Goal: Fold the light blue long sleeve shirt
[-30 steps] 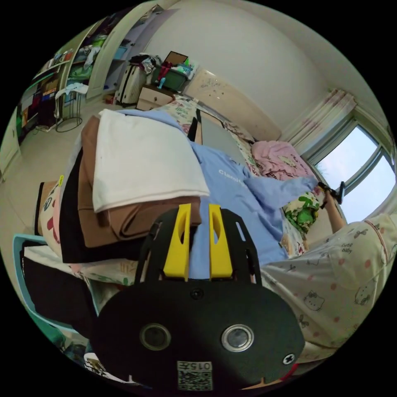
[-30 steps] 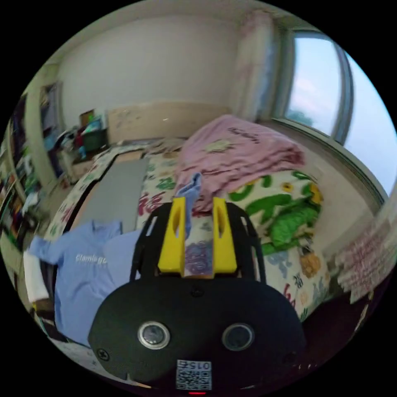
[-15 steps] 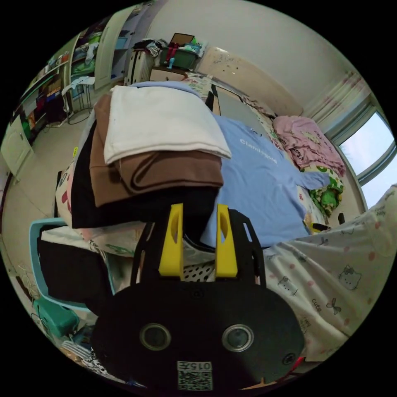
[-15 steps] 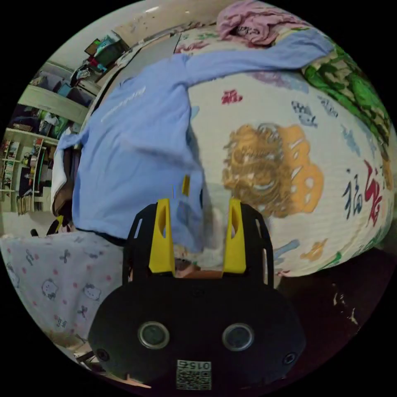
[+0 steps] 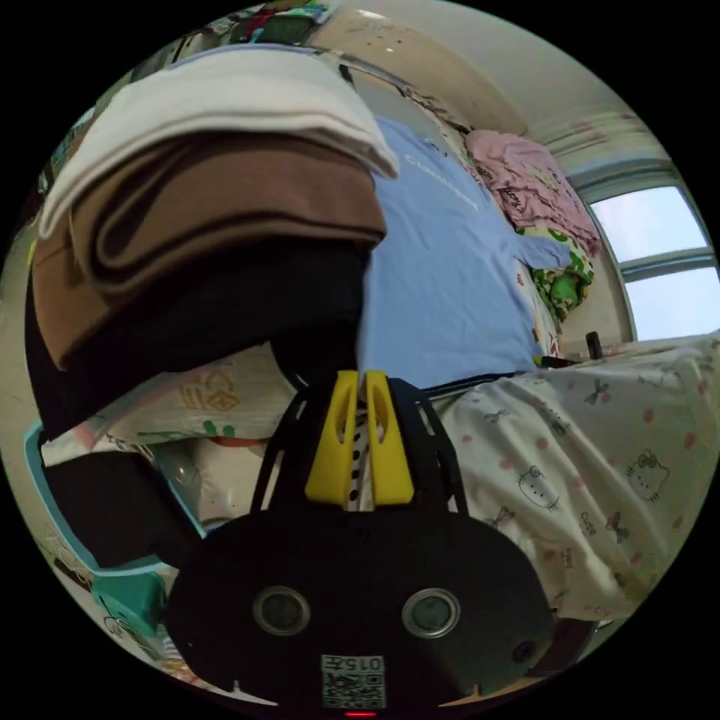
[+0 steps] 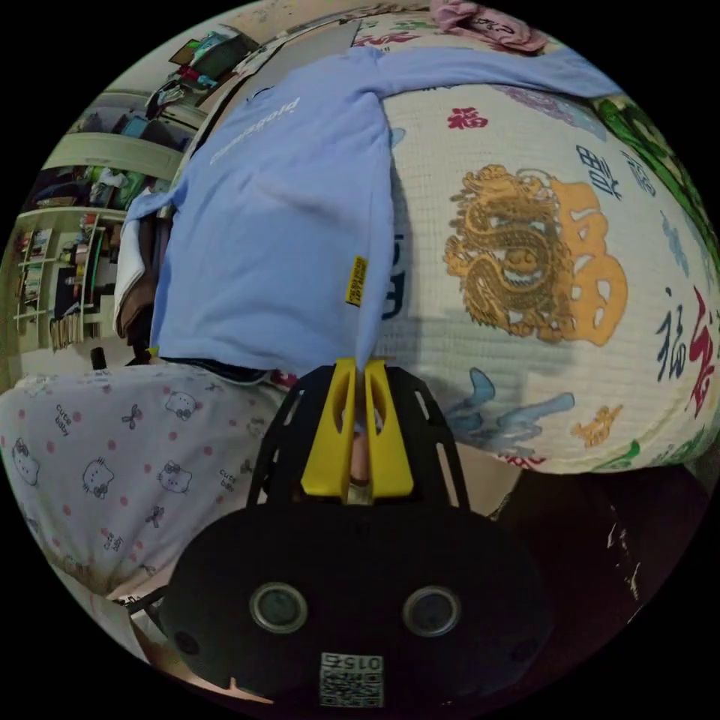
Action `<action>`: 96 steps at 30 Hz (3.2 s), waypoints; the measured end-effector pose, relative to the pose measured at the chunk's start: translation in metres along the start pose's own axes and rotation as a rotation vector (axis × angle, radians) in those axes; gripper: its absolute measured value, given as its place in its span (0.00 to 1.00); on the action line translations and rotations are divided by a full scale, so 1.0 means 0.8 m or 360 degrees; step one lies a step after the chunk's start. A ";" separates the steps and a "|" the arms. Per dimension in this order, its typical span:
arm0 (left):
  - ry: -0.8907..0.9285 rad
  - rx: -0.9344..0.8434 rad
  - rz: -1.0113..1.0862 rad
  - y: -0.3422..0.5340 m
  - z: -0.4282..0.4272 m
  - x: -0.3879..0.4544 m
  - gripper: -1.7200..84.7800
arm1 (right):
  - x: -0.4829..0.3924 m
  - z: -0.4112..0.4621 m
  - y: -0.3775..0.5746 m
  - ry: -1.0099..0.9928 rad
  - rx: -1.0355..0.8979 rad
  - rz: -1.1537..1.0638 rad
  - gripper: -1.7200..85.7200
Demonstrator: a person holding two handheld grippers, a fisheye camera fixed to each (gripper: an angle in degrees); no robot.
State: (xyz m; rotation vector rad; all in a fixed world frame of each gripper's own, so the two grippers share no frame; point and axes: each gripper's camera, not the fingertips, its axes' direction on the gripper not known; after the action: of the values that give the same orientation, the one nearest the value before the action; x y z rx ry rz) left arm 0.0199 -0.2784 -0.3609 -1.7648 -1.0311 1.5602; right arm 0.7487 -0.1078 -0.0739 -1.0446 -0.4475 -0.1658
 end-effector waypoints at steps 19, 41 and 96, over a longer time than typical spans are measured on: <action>-0.0497 -0.0490 0.0408 -0.129 0.058 0.164 0.02 | 0.167 0.093 0.110 0.0549 -0.0239 -0.0095 0.03; -0.0621 -0.0444 0.0900 -0.147 0.027 0.238 0.02 | 0.376 0.233 0.194 0.1678 0.0271 0.0179 0.01; -0.0318 -0.1018 0.1189 -0.327 -0.059 0.149 0.02 | 0.768 0.581 0.202 0.3165 -0.0038 -0.0371 0.01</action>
State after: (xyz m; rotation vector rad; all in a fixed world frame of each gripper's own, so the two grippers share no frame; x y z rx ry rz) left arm 0.0227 -0.0325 -0.2045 -2.6988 -1.1112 2.0128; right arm 1.2263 0.4215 0.2597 -0.4342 1.2440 -1.2429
